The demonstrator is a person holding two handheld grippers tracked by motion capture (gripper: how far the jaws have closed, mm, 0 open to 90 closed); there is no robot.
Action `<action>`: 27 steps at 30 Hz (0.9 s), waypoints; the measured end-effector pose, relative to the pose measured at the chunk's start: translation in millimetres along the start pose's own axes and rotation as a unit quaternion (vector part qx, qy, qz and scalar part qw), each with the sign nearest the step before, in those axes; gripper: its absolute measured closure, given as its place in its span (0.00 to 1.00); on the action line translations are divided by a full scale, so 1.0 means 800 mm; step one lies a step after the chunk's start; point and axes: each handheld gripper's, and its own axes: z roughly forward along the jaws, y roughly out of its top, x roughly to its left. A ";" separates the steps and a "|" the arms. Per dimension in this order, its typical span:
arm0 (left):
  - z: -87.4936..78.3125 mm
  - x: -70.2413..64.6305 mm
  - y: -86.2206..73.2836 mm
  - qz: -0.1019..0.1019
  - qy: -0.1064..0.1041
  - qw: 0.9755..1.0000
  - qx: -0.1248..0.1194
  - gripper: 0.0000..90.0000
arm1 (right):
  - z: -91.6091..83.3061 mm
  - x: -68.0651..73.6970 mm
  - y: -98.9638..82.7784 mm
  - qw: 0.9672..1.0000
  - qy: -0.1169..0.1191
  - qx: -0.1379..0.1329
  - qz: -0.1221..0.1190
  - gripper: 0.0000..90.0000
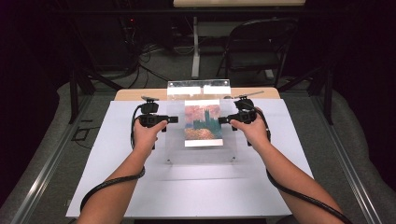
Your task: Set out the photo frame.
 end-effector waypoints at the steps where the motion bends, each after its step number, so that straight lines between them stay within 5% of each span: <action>1: -0.001 0.000 0.000 0.001 -0.001 1.000 -0.001 0.53 | -0.001 0.001 0.000 1.000 0.001 -0.003 -0.002 0.37; 27: -0.030 -0.012 -0.011 0.020 -0.009 1.000 -0.021 0.60 | -0.030 0.016 -0.007 0.999 -0.005 -0.021 -0.027 0.43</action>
